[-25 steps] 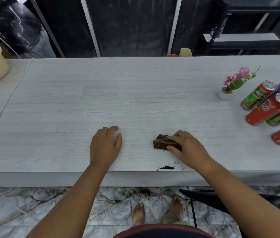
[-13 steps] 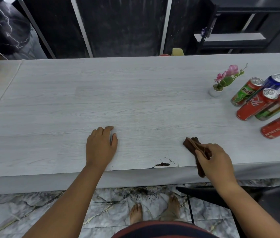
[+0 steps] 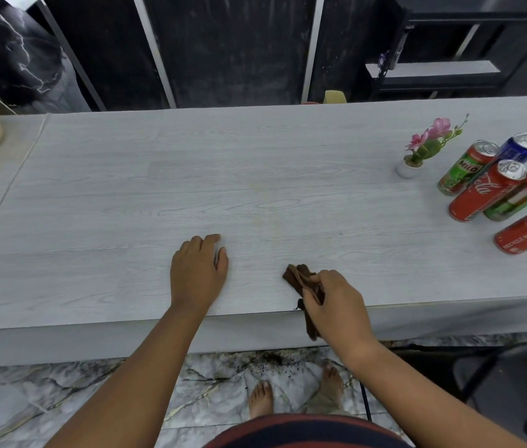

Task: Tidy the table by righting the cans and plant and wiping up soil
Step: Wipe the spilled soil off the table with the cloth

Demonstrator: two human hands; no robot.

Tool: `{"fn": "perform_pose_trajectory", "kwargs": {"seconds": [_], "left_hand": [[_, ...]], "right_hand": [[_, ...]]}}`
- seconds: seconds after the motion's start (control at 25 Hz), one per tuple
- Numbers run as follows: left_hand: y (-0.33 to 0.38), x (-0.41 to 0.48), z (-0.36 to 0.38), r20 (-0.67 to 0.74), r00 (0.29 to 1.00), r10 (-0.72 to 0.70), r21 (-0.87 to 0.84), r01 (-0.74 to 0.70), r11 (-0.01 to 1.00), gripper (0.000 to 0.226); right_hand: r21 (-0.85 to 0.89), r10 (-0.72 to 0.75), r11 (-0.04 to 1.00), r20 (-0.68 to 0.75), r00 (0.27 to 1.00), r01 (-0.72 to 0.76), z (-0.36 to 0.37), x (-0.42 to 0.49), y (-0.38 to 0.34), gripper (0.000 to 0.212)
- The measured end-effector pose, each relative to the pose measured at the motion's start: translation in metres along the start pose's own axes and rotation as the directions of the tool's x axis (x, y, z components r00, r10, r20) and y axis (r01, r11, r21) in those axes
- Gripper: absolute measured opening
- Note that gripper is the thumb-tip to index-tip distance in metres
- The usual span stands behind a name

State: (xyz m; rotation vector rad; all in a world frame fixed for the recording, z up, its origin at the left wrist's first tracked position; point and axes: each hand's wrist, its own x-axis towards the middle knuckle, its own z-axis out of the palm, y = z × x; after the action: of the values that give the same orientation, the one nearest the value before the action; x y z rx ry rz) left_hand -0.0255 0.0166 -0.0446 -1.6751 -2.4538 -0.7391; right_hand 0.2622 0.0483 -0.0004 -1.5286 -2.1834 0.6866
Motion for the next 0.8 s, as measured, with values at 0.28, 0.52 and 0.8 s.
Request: {"fn": "perform_pose_trajectory", "kwargs": {"seconds": [0.28, 0.52, 0.8], "left_hand": [[0.0, 0.0, -0.001, 0.002, 1.0, -0.006, -0.015, 0.006, 1.0, 0.035], [-0.002, 0.0, 0.0, 0.007, 1.0, -0.007, -0.022, 0.007, 1.0, 0.035], [-0.002, -0.001, 0.001, -0.011, 1.0, 0.003, -0.018, -0.004, 1.0, 0.034]], "right_hand": [[0.209, -0.032, 0.978, 0.057, 0.998, 0.019, -0.005, 0.031, -0.005, 0.021], [-0.015, -0.231, 0.97, 0.229, 0.946, 0.241, -0.004, 0.066, 0.002, 0.033], [0.019, -0.406, 0.907, 0.298, 0.864, 0.42, -0.014, 0.021, 0.021, 0.033]]}}
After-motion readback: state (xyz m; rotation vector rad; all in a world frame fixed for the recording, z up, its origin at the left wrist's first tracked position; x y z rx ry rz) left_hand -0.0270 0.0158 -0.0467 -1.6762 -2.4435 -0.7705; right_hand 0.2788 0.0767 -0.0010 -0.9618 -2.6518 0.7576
